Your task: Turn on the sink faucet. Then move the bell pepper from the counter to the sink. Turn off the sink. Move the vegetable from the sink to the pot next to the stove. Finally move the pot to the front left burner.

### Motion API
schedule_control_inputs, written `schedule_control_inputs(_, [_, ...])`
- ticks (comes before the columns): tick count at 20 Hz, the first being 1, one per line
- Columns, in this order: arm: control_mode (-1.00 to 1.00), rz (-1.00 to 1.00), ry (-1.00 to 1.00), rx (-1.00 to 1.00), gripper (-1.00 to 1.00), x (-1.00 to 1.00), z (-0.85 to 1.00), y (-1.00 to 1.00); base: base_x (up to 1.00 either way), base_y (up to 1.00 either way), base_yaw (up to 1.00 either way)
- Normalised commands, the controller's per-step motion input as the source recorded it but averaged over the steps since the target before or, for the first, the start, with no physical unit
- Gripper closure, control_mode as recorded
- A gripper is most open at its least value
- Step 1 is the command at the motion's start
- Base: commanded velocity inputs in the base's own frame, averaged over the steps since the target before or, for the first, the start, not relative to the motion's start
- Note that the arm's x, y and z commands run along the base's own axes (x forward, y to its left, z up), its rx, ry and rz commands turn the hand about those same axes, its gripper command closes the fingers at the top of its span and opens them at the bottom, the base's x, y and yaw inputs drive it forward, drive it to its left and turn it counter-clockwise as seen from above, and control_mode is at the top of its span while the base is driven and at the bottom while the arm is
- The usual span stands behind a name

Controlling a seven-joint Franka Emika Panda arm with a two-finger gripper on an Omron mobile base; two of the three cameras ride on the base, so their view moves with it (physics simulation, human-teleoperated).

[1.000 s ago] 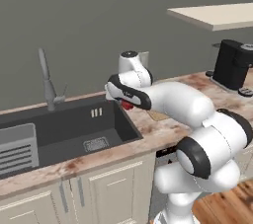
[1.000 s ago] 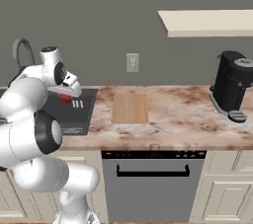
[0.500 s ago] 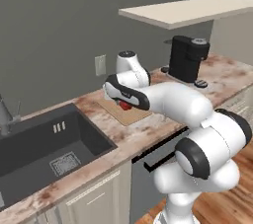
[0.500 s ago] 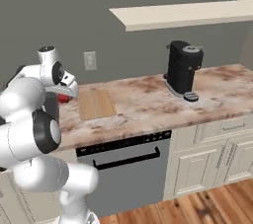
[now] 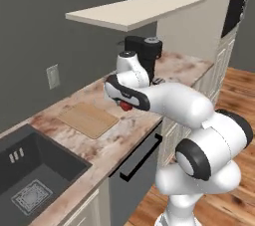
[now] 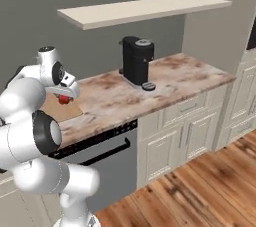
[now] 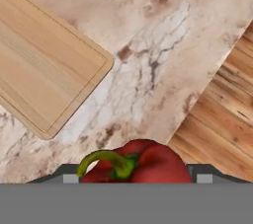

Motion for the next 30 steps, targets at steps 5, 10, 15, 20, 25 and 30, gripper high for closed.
schedule_control_inputs(5, [1.00, 0.00, 0.00, 0.00, 1.00, 0.00, 0.00, 0.00, 0.00, 0.00, -0.51])
schedule_control_inputs(10, [1.00, 0.00, 0.00, 0.00, 1.00, 0.00, 0.00, 0.00, 0.00, 0.00, -0.51])
schedule_control_inputs(15, [1.00, 0.00, 0.00, 0.00, 1.00, 0.00, 0.00, 0.00, 0.00, -0.01, -0.50])
schedule_control_inputs(20, [1.00, 0.00, 0.00, 0.00, 1.00, 0.00, 0.00, 0.00, 0.00, -0.03, -0.50])
schedule_control_inputs(25, [1.00, 0.00, 0.00, 0.00, 1.00, 0.00, 0.00, 0.00, 0.00, -0.04, -0.48])
schedule_control_inputs(30, [1.00, 0.00, 0.00, 0.00, 1.00, 0.00, 0.00, 0.00, 0.00, -0.02, -0.48])
